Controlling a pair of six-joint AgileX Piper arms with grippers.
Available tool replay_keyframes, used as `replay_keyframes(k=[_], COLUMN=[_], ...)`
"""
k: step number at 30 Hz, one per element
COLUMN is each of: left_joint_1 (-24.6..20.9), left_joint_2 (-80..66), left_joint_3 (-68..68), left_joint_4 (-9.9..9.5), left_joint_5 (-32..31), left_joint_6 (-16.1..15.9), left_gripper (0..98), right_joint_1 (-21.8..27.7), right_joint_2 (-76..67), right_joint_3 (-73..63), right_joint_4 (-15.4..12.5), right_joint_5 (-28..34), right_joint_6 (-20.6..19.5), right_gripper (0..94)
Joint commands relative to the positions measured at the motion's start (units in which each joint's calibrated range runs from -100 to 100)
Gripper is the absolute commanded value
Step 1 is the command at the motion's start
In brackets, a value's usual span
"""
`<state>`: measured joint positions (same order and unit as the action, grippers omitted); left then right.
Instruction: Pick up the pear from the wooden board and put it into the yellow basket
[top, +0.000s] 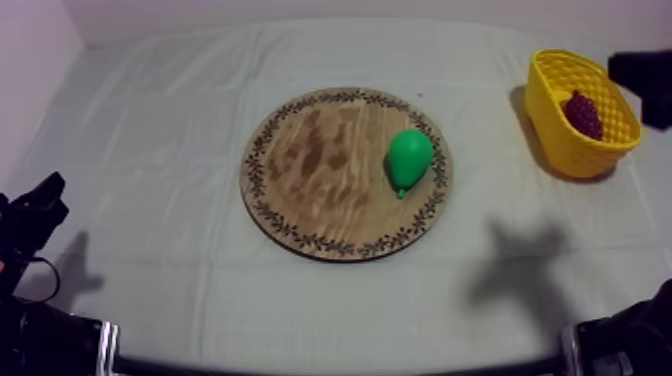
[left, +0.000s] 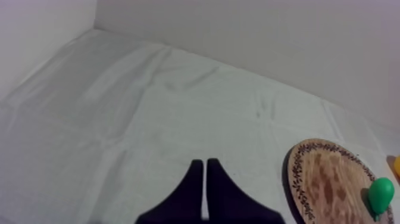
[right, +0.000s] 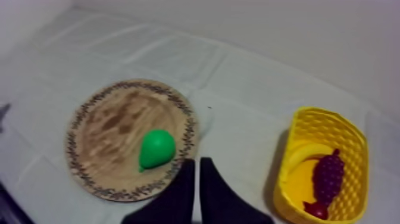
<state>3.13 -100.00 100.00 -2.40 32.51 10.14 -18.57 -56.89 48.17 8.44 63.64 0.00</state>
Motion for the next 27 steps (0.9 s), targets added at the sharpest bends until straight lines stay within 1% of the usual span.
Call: replay_keyframes(k=[1,7,12,14,19,24,27], left_joint_1=[0.0,0.0,0.0,0.0,0.0,0.0,0.0], left_joint_2=[0.0,0.0,0.0,0.0,0.0,0.0,0.0], left_joint_3=[0.0,0.0,0.0,0.0,0.0,0.0,0.0], left_joint_4=[-0.02,-0.02,-0.02,-0.02,-0.02,-0.02,-0.02], left_joint_5=[0.0,0.0,0.0,0.0,0.0,0.0,0.0], left_joint_6=[0.0,0.0,0.0,0.0,0.0,0.0,0.0], left_gripper=[0.1,0.1,0.1,0.1,0.1,0.1,0.1], right_joint_1=[-4.9,-9.0,-10.5,-10.7,-10.0,-9.3,-8.9], right_joint_2=[12.0,24.6,35.1,39.0,47.1,53.3,57.4], right_joint_3=[-15.5,-26.2,-35.2,-38.8,-44.2,-45.5,-45.9], right_joint_4=[2.1,5.4,5.9,5.9,5.4,4.8,3.8], right_joint_5=[7.6,18.6,28.7,31.4,33.6,34.2,34.3], right_joint_6=[-5.3,-11.1,-14.7,-15.8,-18.3,-19.6,-20.3], right_gripper=[0.3,0.3,0.2,0.2,0.2,0.2,0.2])
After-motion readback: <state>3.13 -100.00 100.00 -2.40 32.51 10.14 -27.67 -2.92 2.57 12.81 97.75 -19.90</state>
